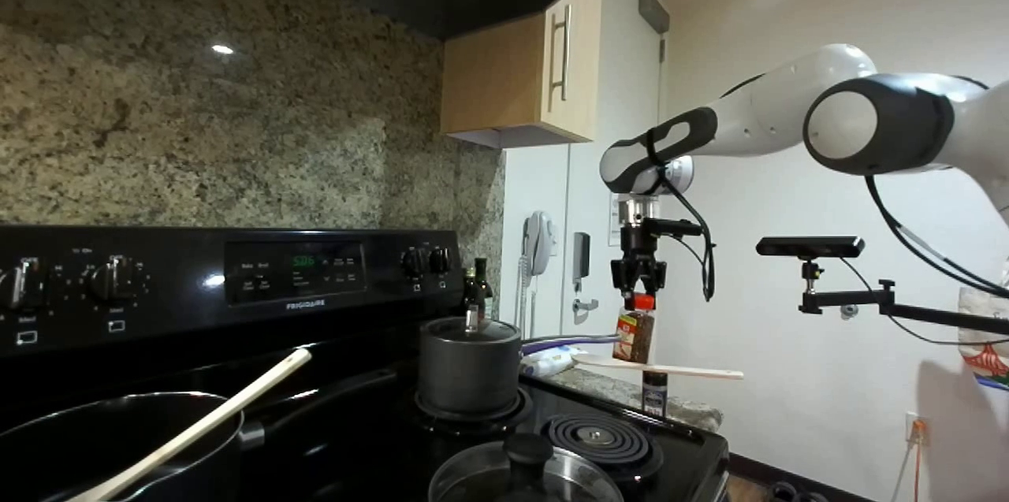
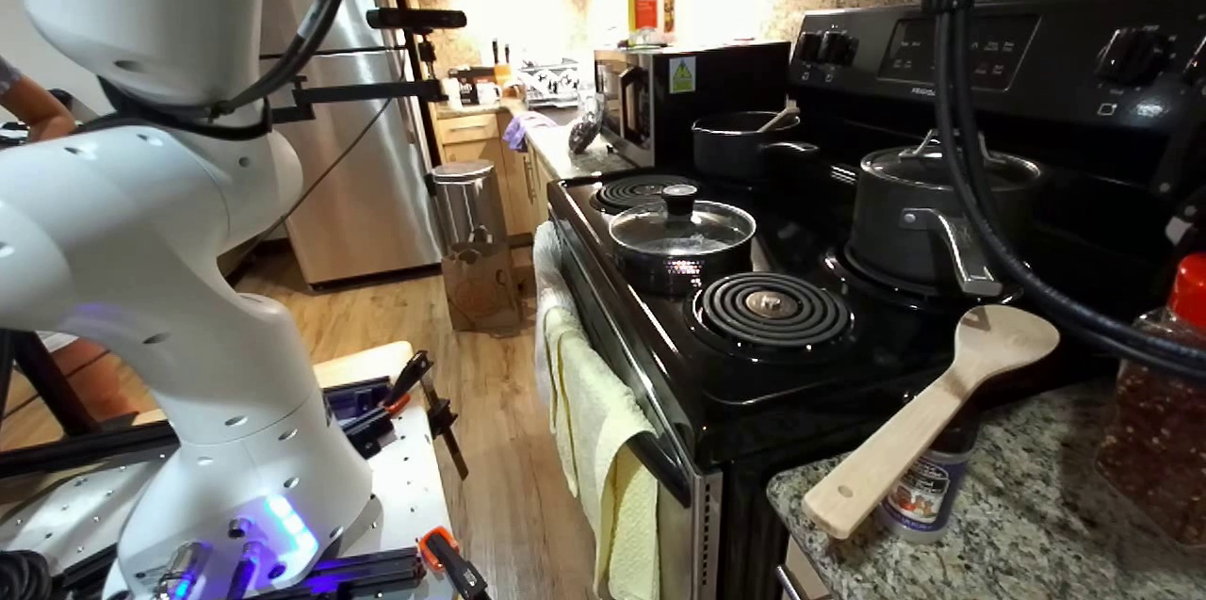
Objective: Move the black pot to the left side of the stove, pick up the jar with the orange lid from the right side of the counter and place it in-between the two pots on the stove, remove the wooden spoon from the black pot on the left and put it on the stove
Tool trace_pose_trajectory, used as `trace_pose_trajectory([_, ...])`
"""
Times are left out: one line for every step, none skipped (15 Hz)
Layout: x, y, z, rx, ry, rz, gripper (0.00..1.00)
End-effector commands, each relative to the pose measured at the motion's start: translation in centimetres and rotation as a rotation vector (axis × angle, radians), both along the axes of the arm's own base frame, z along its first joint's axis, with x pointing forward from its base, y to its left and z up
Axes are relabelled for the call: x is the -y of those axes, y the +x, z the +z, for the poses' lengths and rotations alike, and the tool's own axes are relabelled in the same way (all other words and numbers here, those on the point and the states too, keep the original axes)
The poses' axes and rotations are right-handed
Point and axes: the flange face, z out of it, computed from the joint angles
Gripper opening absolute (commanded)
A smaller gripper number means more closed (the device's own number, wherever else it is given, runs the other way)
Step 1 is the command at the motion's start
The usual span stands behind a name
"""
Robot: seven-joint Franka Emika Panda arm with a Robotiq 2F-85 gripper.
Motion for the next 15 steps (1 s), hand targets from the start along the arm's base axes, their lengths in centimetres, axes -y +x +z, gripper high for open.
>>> trace_pose_trajectory([0.8, -0.6, 4.3, 0.059, -0.051, -0.006, 0.37])
trace_pose_trajectory([0.8, -1.0, 6.0, 0.078, -0.072, 0.015, 0.37])
trace_pose_trajectory([0.5, -1.5, 8.1, 0.090, -0.117, 0.029, 0.37])
trace_pose_trajectory([0.3, -1.8, 9.7, 0.100, -0.145, 0.050, 0.37])
trace_pose_trajectory([-0.2, -2.2, 11.2, 0.110, -0.163, 0.086, 0.37])
trace_pose_trajectory([-0.9, -2.5, 12.5, 0.122, -0.175, 0.123, 0.37])
trace_pose_trajectory([-1.5, -2.9, 13.5, 0.131, -0.192, 0.168, 0.37])
trace_pose_trajectory([-2.1, -3.3, 14.3, 0.138, -0.205, 0.216, 0.37])
trace_pose_trajectory([-2.4, -3.7, 14.9, 0.154, -0.225, 0.243, 0.37])
trace_pose_trajectory([-1.3, -2.7, 14.1, 0.137, -0.191, 0.164, 0.37])
trace_pose_trajectory([-1.6, -2.9, 14.7, 0.144, -0.195, 0.173, 0.62])
trace_pose_trajectory([-1.7, -2.9, 14.7, 0.145, -0.195, 0.173, 0.62])
trace_pose_trajectory([-1.6, -2.8, 14.5, 0.142, -0.193, 0.173, 0.62])
trace_pose_trajectory([-1.4, -2.7, 14.0, 0.135, -0.189, 0.171, 0.62])
trace_pose_trajectory([-1.4, -2.6, 13.7, 0.131, -0.187, 0.171, 0.62])
